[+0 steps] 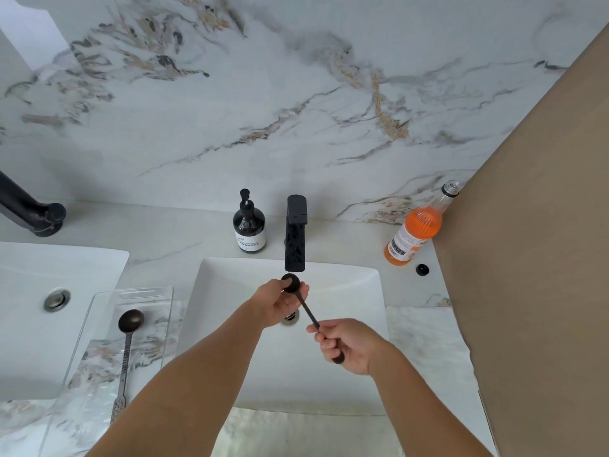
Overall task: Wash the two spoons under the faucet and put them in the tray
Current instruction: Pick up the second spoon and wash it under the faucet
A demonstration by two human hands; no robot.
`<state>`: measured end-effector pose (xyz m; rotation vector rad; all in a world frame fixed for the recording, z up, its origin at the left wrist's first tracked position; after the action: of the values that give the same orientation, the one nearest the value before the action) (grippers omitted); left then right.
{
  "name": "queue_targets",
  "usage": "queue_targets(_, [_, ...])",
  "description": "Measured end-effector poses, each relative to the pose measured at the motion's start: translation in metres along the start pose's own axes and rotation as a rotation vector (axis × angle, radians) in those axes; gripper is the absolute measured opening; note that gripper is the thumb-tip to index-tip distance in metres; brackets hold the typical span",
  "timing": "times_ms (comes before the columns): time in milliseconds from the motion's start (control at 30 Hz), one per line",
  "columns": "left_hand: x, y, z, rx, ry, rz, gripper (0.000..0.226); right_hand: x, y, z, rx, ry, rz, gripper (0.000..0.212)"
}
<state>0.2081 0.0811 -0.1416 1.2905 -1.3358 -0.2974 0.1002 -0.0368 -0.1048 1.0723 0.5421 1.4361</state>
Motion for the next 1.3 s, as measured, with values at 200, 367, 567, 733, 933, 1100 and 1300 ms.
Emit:
queue_targets(200, [0.011,-0.007,0.0,0.106,-0.342,-0.088,0.027,0.012,-0.004,-0.011,-0.119,-0.031,-0.125,0.027])
queue_targets(367, [0.009,-0.012,-0.011,0.243,-0.629,-0.181,0.03,0.004,-0.003,-0.002,-0.196,0.038,-0.262,0.025])
queue_targets(567, [0.012,-0.008,0.022,-0.029,-0.146,0.074,0.021,0.018,-0.008,-0.016,-0.127,-0.082,-0.244,0.026])
queue_targets(733, [-0.019,-0.004,-0.003,0.211,-0.693,-0.311,0.042,0.018,-0.005,-0.021,-0.137,0.045,-0.283,0.026])
queue_targets(933, [-0.014,-0.001,0.013,-0.029,-0.44,-0.064,0.027,0.013,-0.005,-0.024,-0.186,0.131,-0.36,0.027])
queue_targets(1100, [-0.005,0.004,0.008,-0.042,-0.357,0.049,0.023,0.012,-0.005,-0.024,-0.208,0.044,-0.339,0.028])
queue_targets(1300, [0.006,0.028,-0.072,0.503,-0.499,-0.331,0.041,0.017,-0.003,-0.028,-0.169,0.01,-0.267,0.027])
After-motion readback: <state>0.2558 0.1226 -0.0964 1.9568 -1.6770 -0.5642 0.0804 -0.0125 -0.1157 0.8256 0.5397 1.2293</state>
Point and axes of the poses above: each hand's wrist, its own y-axis away from the middle knuckle, its own x-axis out of the palm, z = x × y, the point moved 7 cm from there along -y, towards the middle knuckle, and after that the axes turned 5 degrees about y, right-handed, at the moved point
